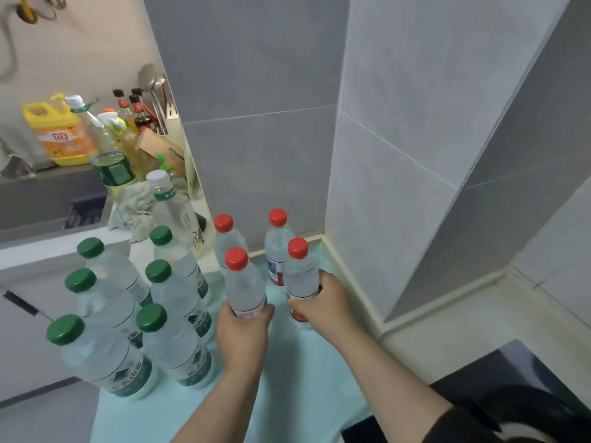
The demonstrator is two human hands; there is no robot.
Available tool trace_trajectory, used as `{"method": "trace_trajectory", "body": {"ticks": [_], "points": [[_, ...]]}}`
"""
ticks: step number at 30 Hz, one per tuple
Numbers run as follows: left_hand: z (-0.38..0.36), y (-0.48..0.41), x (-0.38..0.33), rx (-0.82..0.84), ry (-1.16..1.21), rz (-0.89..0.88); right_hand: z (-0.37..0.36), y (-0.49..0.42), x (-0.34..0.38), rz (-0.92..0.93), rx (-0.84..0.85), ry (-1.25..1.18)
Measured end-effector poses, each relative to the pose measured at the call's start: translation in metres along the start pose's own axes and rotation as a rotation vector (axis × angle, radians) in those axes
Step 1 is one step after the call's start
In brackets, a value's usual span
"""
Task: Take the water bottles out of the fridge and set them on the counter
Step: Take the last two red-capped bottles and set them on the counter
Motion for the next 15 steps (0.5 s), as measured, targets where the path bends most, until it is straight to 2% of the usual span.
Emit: {"method": "trace_trajectory", "body": {"ticks": [6,15], "points": [[-0.005,-0.016,0.010,-0.035,-0.024,-0.036,-0.007,-0.015,-0.009,0.012,-0.002,-0.054],[-0.004,-0.012,-0.005,0.025,-0.029,-0.115,-0.005,-0.009,-0.016,0.028,0.031,-0.061]]}}
Point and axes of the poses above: each hand's wrist, its own y-axis away from the middle knuckle, its own z-axis out of the back of the hand, x = y × z, the point moved 5 cm from there along -y, towards the middle knuckle, and after that the axes turned 2 degrees about -y, right-handed, at the moved point
